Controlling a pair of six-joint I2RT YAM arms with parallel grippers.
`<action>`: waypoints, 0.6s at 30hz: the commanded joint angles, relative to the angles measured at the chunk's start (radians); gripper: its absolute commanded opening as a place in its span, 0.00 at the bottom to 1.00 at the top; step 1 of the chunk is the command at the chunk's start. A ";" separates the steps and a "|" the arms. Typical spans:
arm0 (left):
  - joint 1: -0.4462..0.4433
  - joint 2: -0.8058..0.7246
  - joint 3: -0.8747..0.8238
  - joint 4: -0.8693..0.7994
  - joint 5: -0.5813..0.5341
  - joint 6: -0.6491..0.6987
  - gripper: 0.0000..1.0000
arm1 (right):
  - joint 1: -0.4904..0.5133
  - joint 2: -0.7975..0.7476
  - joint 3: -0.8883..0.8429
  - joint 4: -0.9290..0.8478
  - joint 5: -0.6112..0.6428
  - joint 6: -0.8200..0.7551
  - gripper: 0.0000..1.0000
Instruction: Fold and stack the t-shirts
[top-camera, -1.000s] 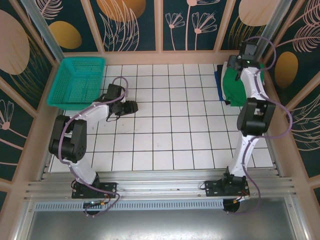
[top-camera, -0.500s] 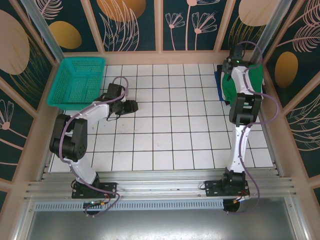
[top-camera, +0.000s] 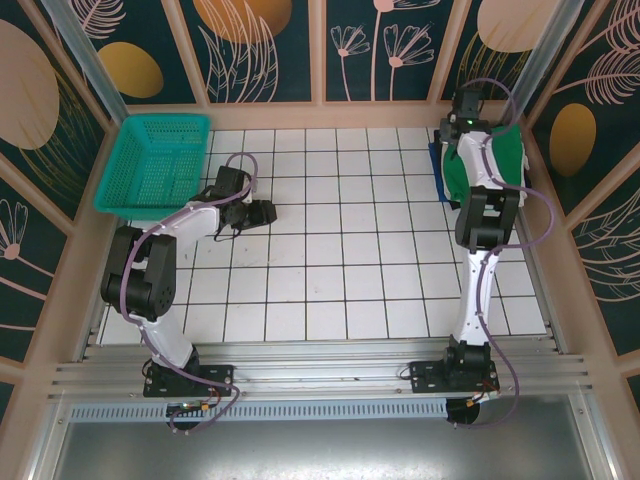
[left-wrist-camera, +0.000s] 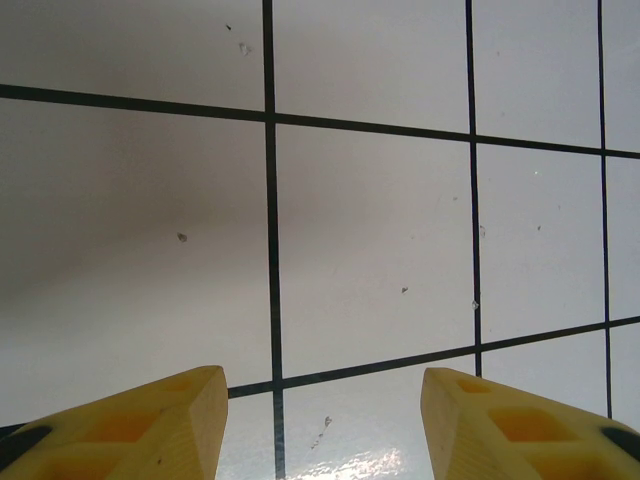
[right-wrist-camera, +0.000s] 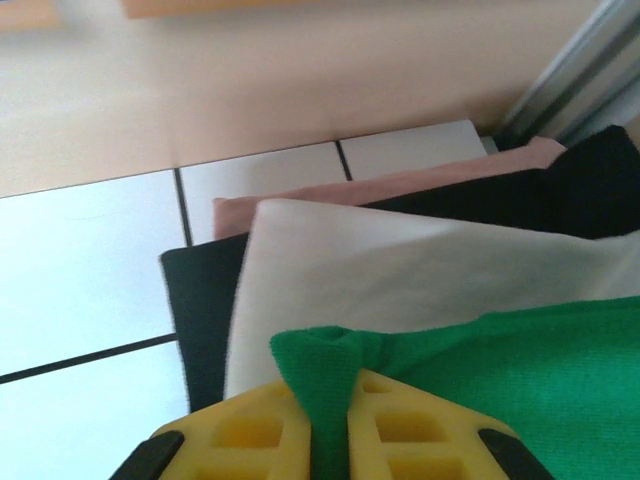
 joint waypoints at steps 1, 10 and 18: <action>0.007 0.014 0.023 0.001 0.005 0.012 0.54 | 0.043 -0.077 -0.063 0.092 -0.032 -0.065 0.16; 0.006 0.012 0.025 -0.007 0.002 0.017 0.54 | 0.005 -0.068 -0.056 0.021 -0.038 -0.041 0.63; 0.007 0.018 0.033 -0.005 0.014 0.010 0.54 | -0.049 -0.338 -0.391 0.213 -0.138 0.042 0.70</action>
